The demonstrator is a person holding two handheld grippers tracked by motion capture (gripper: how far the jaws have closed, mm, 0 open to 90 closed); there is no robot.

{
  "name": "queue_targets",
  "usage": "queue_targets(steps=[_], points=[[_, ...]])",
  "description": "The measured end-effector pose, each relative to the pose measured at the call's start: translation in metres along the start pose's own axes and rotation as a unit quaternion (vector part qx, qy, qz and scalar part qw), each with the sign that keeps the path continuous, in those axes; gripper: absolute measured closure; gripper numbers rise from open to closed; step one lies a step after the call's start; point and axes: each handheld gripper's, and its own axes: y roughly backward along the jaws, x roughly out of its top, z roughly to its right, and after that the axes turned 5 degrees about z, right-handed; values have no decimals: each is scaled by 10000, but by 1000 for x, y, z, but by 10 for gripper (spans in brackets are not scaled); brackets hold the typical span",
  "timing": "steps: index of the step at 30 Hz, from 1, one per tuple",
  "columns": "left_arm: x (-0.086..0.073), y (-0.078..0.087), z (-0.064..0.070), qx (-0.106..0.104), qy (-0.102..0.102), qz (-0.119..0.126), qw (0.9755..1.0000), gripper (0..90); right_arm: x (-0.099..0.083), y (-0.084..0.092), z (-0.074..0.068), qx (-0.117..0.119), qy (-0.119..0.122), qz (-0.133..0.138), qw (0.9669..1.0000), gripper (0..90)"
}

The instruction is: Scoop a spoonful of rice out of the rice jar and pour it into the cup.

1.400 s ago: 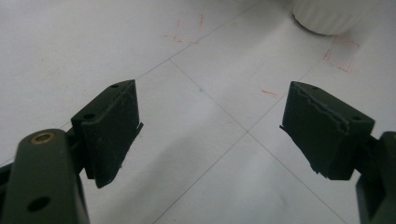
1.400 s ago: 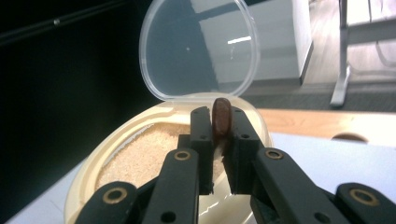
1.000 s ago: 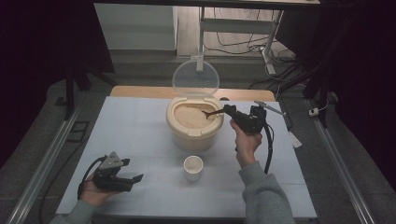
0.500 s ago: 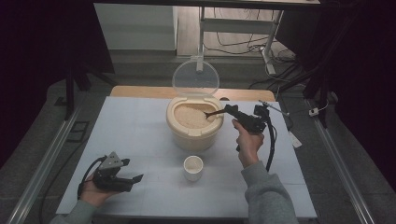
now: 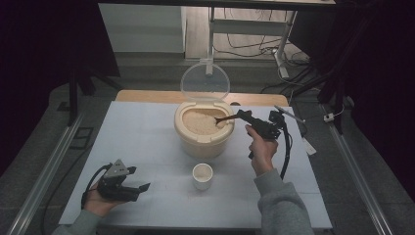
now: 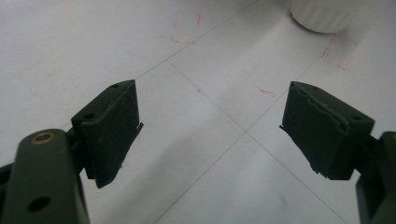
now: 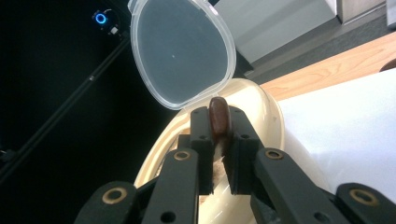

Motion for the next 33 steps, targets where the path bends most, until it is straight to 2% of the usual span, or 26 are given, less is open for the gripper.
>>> queue_targets(steps=[6,12,17,33], points=[[1,0,1,10,-13,18,10000,191,3,4,4,40,-178,12,9998,835],[1,0,1,8,-25,13,10000,192,3,6,13,87,-637,29,9979,836],[1,0,1,15,-31,23,10000,192,3,8,19,117,-890,71,9959,835],[1,0,2,31,-59,15,10000,193,5,11,22,201,-1146,187,9930,835]])
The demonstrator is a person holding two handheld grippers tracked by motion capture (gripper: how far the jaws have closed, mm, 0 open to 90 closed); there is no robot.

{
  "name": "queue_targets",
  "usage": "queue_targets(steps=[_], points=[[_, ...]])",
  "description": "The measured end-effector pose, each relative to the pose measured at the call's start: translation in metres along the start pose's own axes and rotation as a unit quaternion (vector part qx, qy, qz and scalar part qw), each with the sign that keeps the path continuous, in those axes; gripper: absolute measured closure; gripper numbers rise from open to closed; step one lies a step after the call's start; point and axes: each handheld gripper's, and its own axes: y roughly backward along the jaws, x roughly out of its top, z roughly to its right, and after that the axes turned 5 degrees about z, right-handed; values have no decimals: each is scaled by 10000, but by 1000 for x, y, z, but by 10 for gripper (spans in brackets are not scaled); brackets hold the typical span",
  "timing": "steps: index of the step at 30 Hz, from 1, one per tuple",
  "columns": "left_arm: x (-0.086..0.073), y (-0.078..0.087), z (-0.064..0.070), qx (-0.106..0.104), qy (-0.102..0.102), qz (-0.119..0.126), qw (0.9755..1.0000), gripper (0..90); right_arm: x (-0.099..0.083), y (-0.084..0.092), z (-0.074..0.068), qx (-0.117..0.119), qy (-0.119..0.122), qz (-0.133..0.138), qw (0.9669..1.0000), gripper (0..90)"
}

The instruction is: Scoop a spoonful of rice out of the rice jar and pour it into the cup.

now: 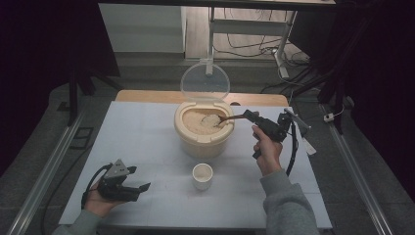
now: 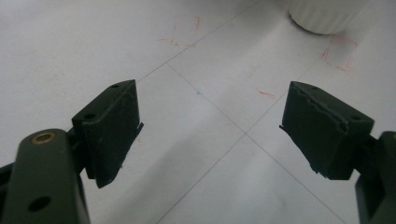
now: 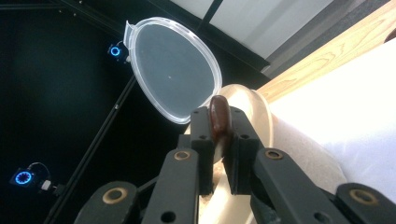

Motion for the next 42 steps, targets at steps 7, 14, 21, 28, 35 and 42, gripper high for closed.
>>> queue_targets(steps=[7,14,21,28,35,42], points=[[0,-1,0,-6,-13,-12,10000,193,1,1,0,48,-222,-23,9997,835],[0,-1,0,0,-13,-10,10000,193,4,3,0,84,-324,-60,9994,835],[0,-1,0,4,-31,-28,10000,193,5,6,-2,109,-349,-29,9993,835],[0,-1,0,8,-37,-26,10000,193,6,11,-4,92,-275,-113,9995,835],[0,-1,0,4,-25,-21,10000,193,5,12,-7,201,-265,-202,9992,835],[0,-1,0,3,-25,-22,10000,193,3,19,-12,295,-302,-284,9987,835]])
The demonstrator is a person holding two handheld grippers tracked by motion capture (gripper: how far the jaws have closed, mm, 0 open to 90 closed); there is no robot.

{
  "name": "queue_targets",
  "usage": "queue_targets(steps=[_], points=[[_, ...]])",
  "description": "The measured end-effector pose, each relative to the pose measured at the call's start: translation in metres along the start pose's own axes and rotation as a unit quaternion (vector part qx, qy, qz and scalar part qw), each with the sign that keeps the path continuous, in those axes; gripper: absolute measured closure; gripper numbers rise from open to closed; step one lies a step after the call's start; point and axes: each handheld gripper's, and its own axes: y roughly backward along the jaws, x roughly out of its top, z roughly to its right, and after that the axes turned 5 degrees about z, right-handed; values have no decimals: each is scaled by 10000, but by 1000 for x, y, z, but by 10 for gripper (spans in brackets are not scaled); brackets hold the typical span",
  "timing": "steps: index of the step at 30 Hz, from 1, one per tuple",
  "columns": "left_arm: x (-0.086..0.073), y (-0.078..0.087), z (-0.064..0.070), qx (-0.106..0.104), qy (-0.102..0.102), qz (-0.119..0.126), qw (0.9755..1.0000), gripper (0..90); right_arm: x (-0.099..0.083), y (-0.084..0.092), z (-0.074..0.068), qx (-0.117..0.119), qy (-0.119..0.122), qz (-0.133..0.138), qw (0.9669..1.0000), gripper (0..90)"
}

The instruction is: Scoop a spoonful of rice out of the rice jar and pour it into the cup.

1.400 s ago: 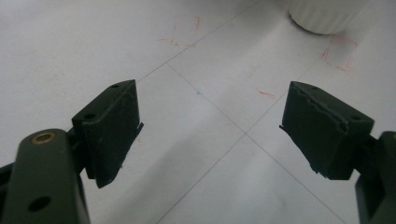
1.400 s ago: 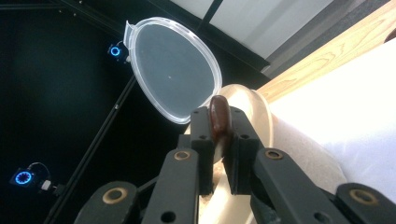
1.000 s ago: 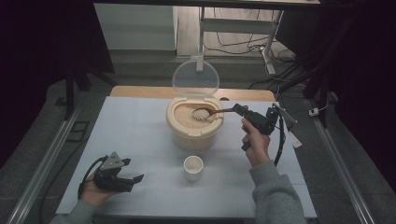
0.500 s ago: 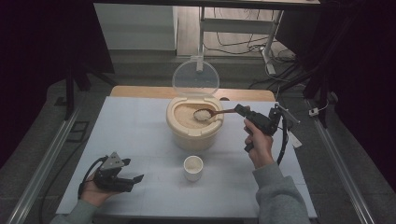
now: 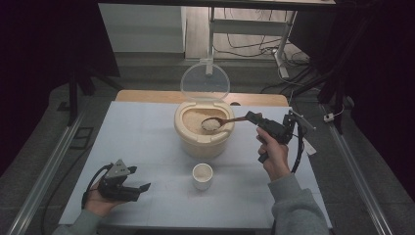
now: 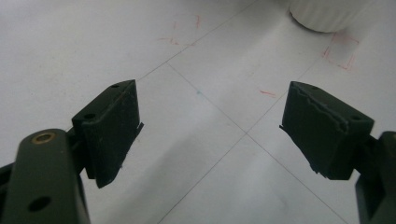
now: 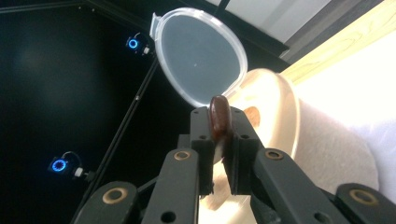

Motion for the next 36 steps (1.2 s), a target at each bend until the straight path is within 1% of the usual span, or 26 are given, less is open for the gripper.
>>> queue_targets(steps=[2,3,4,8,13,20,23,28,36], points=[[0,0,0,2,-4,-1,10000,193,-1,3,-2,44,17,-119,9999,835],[0,0,0,1,-3,1,10000,193,-3,4,-3,47,7,-118,9999,835],[0,0,0,0,-2,4,10000,193,-3,5,-3,64,17,-176,9998,835],[0,0,0,4,4,3,10000,193,-8,10,-4,108,-43,-255,9996,835],[0,0,0,4,8,9,10000,193,-12,16,-4,162,-55,-369,9992,835],[1,0,0,6,-6,5,10000,193,-19,24,-3,167,-102,-473,9987,835],[1,0,0,4,-10,3,10000,193,-24,27,-2,168,-111,-564,9982,835],[1,0,0,0,-13,-1,10000,193,-32,29,4,116,-101,-705,9974,835],[0,-1,0,1,-6,-7,10000,193,-45,30,20,-8,-151,-908,9958,835]])
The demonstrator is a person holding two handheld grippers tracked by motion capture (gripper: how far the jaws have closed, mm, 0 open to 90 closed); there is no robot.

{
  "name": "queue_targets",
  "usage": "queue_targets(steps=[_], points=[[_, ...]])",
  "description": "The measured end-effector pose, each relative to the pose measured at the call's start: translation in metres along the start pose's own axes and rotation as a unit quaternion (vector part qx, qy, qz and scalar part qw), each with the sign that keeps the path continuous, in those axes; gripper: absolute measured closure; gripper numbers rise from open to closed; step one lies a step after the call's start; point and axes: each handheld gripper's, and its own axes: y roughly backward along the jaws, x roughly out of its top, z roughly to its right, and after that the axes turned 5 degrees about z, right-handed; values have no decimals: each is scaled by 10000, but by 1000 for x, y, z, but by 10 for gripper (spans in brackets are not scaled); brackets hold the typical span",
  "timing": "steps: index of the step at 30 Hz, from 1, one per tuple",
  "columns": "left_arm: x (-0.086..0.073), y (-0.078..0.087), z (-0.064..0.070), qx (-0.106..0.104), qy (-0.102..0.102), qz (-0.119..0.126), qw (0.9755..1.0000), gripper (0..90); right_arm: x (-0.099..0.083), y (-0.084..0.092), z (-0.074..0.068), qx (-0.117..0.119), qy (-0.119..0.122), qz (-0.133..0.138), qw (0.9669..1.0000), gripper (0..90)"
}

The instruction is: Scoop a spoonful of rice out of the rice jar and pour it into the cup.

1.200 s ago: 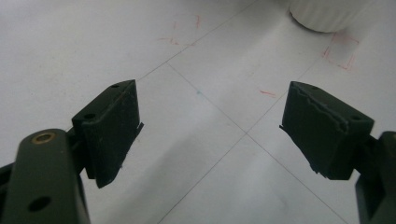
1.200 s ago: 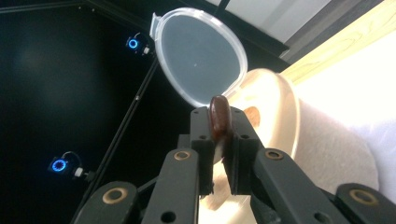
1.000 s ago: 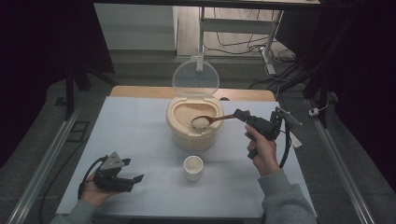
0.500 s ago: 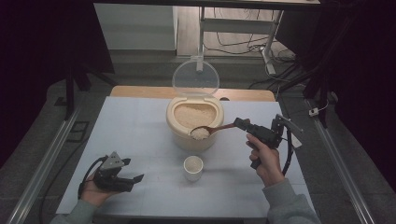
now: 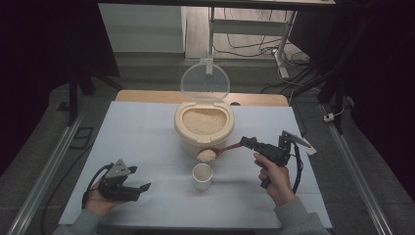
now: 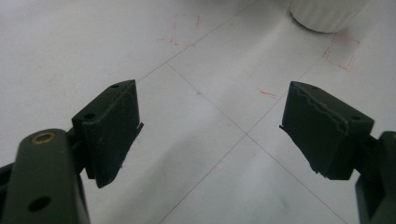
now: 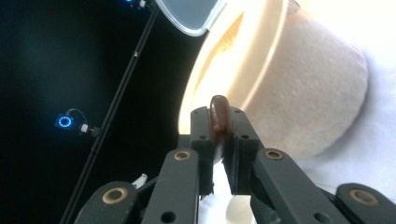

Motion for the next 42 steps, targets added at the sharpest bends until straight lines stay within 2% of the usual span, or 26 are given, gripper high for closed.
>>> queue_targets(steps=[4,8,23,34,42], points=[[0,0,0,1,-8,-2,10000,193,-4,0,5,-63,19,-69,10000,835],[0,0,1,-2,-17,-6,10000,193,-8,-1,7,-146,135,-141,9997,835],[0,0,0,-12,-27,-13,10000,194,-8,-7,3,-408,600,-270,9970,835],[-1,0,0,-7,-29,-14,10000,195,-8,-8,-8,-525,1092,-334,9921,835],[-1,0,0,-5,-28,-16,10000,195,-11,-8,-12,-517,1336,-311,9892,835]])
